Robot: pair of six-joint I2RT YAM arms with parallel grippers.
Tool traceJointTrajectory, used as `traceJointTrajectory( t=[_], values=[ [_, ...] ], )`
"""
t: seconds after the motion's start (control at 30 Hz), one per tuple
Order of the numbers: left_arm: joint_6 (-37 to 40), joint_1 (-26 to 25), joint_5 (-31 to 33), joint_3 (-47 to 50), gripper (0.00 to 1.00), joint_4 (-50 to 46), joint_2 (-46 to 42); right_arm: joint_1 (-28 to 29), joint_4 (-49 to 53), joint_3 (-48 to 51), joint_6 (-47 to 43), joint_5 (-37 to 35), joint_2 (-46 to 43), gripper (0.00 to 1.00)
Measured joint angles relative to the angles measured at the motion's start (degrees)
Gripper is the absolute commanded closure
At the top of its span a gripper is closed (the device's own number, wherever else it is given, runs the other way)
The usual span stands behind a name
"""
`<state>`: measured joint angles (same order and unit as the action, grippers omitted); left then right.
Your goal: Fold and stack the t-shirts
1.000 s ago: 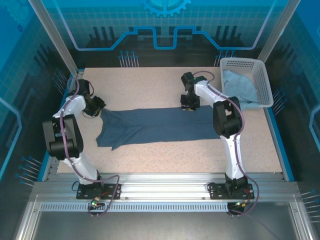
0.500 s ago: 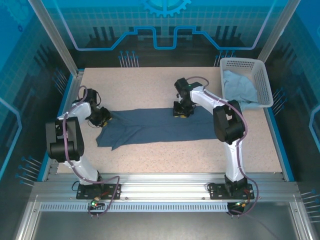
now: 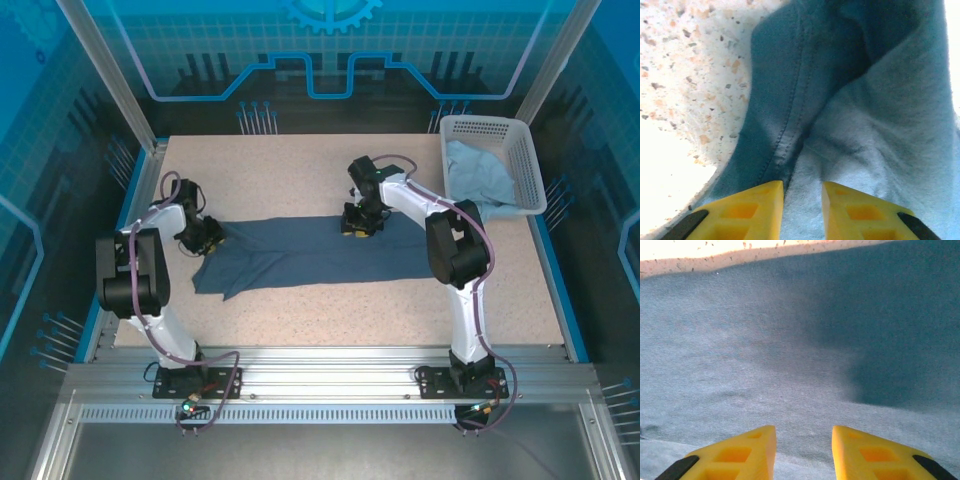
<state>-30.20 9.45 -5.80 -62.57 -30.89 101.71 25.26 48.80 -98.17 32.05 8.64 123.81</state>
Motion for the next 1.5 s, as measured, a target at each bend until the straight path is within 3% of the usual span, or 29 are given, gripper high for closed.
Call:
traceJointTrajectory(
  t=[0.23, 0.33, 0.63, 0.8, 1.17, 1.5],
  values=[
    [0.39, -0.52, 0.02, 0.00, 0.77, 0.00, 0.48, 0.00, 0.00, 0.00, 0.04, 0.00, 0.00, 0.65],
    [0.46, -0.63, 1.09, 0.00, 0.67, -0.31, 0.46, -0.02, 0.00, 0.00, 0.04, 0.00, 0.00, 0.65],
    [0.57, -1.27, 3.28, 1.01, 0.64, -1.36, -0.76, -0.02, 0.00, 0.00, 0.04, 0.00, 0.00, 0.65],
    [0.61, -1.27, 3.41, 1.33, 0.71, -1.18, -0.83, -0.02, 0.00, 0.00, 0.04, 0.00, 0.00, 0.65],
    [0.39, -1.66, 3.41, 1.33, 0.95, -0.07, -0.52, 0.00, 0.00, 0.00, 0.04, -0.02, 0.00, 0.65],
    [0.57, -1.86, 3.41, 1.33, 1.00, -0.96, -4.42, -0.02, 0.00, 0.00, 0.04, -0.04, 0.00, 0.65]
  ],
)
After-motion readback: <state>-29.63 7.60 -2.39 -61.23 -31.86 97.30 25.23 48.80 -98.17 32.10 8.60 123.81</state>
